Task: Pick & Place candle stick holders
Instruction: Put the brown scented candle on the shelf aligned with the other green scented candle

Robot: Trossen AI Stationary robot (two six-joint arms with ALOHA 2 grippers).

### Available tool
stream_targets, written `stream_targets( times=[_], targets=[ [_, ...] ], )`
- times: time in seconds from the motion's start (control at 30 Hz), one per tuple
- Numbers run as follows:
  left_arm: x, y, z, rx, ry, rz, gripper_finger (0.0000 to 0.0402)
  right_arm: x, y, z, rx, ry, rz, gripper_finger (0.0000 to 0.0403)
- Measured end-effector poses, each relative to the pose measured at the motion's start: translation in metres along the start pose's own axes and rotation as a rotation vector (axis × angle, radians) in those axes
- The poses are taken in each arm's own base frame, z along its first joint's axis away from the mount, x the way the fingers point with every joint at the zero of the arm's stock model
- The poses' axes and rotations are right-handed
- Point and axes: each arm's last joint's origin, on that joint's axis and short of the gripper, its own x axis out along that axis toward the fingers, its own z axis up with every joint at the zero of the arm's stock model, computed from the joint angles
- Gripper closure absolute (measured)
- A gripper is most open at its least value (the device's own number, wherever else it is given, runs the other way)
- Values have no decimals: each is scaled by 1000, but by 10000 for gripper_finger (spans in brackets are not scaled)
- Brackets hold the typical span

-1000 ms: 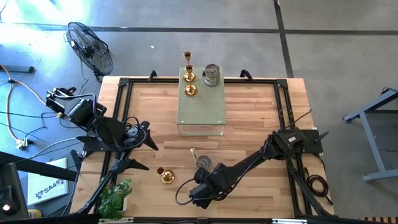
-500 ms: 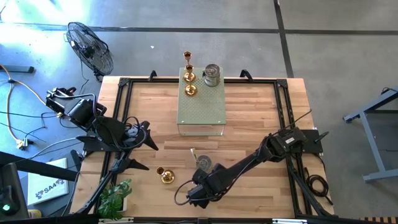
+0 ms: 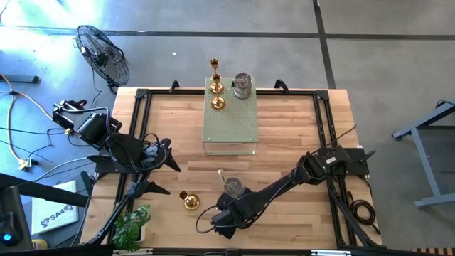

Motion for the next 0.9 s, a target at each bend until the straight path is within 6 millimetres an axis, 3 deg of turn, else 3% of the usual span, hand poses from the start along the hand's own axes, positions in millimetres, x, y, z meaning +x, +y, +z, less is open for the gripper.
stream_targets(
  times=[0.37,0.6,0.9],
  targets=[
    [0,0,0,0,0,0,43,0,-5,-1,-26,29,-45,20],
    [0,0,0,0,0,0,43,2,-7,-2,-34,36,-72,56],
    [0,0,0,0,0,0,43,-2,-6,-5,-54,28,-96,56]
  ],
)
